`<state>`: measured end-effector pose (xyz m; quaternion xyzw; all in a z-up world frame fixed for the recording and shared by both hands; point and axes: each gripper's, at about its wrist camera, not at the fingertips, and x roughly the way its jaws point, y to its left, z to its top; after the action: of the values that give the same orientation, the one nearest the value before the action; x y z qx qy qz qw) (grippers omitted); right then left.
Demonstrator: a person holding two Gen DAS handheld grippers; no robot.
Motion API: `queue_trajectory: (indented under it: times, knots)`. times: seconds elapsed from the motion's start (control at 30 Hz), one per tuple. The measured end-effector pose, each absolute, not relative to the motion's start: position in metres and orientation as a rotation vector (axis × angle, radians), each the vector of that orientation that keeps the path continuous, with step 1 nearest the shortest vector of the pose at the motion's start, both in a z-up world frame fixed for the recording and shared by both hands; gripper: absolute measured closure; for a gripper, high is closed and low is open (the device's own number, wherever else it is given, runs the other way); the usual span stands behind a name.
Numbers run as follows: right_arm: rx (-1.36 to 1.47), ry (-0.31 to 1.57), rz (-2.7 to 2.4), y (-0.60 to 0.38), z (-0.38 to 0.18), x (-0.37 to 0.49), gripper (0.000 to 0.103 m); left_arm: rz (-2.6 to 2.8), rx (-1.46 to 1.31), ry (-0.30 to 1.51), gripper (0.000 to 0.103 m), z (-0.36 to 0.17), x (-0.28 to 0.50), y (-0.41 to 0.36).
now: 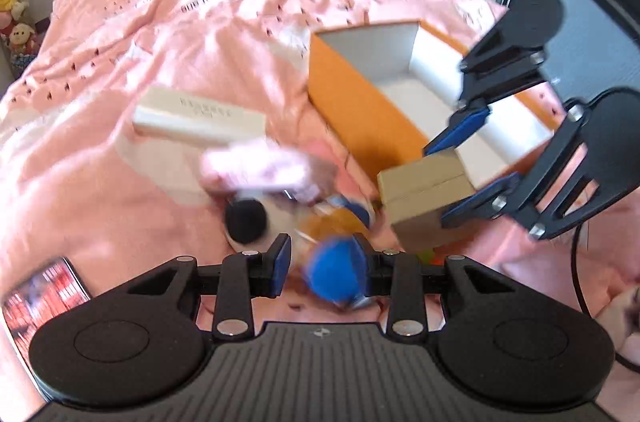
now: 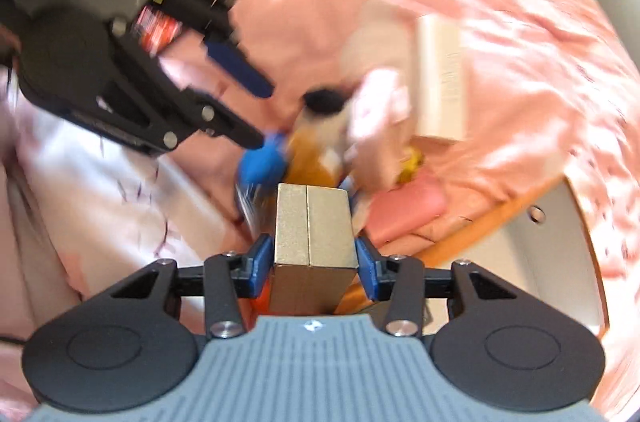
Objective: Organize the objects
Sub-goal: 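Grasp the small gold box with the right gripper and lift it, then lower the gold box into the shoebox with the right gripper while the left gripper grasps the pink lipstick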
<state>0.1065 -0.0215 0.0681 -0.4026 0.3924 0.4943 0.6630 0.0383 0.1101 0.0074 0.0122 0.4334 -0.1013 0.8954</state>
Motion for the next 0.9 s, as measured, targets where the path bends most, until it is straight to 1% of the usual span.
queue_trajectory:
  times: [0.17, 0.2, 0.3, 0.4, 0.43, 0.6, 0.77, 0.8, 0.83, 0.9]
  knots:
    - [-0.722, 0.826, 0.987, -0.040, 0.108, 0.133, 0.056, -0.208, 0.095, 0.891, 0.063, 0.024, 0.060, 0.108]
    - [-0.685, 0.822, 0.956, -0.050, 0.107, 0.125, 0.056, -0.215, 0.101, 0.897, 0.063, 0.024, 0.064, 0.105]
    - [-0.578, 0.839, 0.832, -0.082, 0.099, 0.136, 0.056, -0.242, 0.075, 0.926, 0.063, 0.025, 0.074, 0.109]
    - [-0.469, 0.894, 0.716, -0.114, 0.088, 0.163, 0.056, -0.304, 0.069, 0.936, 0.063, 0.022, 0.097, 0.091]
    - [-0.430, 0.917, 0.681, -0.122, 0.074, 0.174, 0.056, -0.318, 0.065, 0.955, 0.063, 0.019, 0.109, 0.084]
    - [-0.276, 1.002, 0.577, -0.163, 0.050, 0.197, 0.056, -0.306, 0.086, 1.098, 0.063, -0.012, 0.172, 0.054]
    - [-0.164, 1.051, 0.565, -0.186, 0.023, 0.213, 0.056, -0.207, 0.028, 1.229, 0.063, -0.055, 0.218, 0.046]
    - [-0.147, 1.059, 0.568, -0.188, 0.018, 0.215, 0.056, -0.192, 0.006, 1.238, 0.065, -0.060, 0.222, 0.047]
    - [-0.129, 1.068, 0.574, -0.190, 0.014, 0.218, 0.056, -0.177, -0.033, 1.248, 0.070, -0.063, 0.226, 0.052]
    - [-0.100, 1.080, 0.583, -0.193, 0.008, 0.222, 0.056, -0.119, -0.114, 1.254, 0.069, -0.067, 0.232, 0.065]
